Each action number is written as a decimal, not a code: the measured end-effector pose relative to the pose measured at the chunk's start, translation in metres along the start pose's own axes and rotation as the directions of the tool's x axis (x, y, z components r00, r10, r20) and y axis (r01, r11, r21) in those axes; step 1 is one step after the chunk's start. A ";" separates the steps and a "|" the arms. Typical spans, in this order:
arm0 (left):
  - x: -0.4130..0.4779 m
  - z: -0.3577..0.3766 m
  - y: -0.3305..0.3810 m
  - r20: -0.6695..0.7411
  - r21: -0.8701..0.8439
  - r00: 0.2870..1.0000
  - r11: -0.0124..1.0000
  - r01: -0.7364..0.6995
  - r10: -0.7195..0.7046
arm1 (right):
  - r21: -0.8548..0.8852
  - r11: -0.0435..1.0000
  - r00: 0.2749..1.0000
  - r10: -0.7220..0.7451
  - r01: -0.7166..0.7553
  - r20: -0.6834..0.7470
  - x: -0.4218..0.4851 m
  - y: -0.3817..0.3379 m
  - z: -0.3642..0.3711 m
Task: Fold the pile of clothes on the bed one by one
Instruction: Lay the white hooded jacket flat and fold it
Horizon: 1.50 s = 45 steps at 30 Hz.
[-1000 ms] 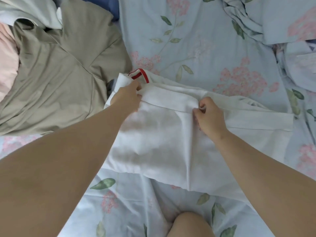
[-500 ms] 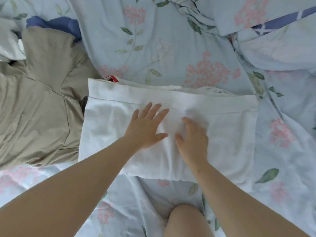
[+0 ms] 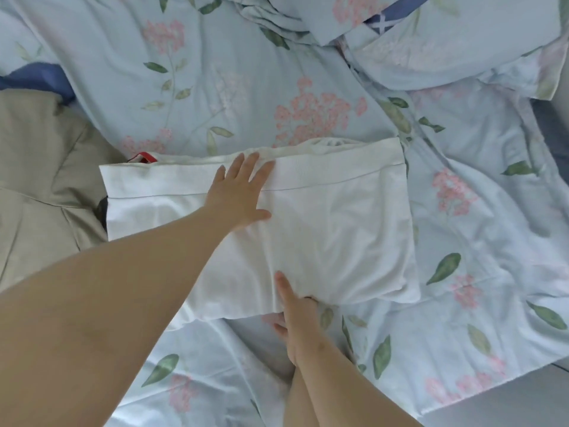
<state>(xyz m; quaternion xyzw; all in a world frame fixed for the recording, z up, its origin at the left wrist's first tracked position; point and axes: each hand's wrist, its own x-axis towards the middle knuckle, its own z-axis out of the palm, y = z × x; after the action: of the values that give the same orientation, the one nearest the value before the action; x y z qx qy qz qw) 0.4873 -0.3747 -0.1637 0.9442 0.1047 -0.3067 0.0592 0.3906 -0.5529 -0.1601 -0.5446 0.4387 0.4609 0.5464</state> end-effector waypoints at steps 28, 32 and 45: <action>0.045 -0.022 -0.032 0.281 -0.535 0.957 0.839 0.098 0.067 | 0.064 0.994 0.991 -0.097 0.091 0.090 0.032 -0.027 -0.022; 0.020 -0.041 -0.047 0.214 -0.777 0.975 0.616 0.131 0.062 | 0.045 0.974 0.963 -0.228 0.223 0.146 0.019 -0.065 -0.024; -0.088 -0.151 -0.097 -0.235 -0.903 0.900 -0.259 -0.342 -0.368 | 0.027 0.749 0.682 -0.617 0.662 0.392 -0.123 -0.252 0.052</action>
<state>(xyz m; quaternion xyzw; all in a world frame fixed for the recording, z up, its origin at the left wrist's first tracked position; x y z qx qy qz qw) 0.4806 -0.2685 0.0053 0.5549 0.3271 0.1200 0.7554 0.6132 -0.4994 0.0098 -0.5951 0.0795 0.3613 0.7135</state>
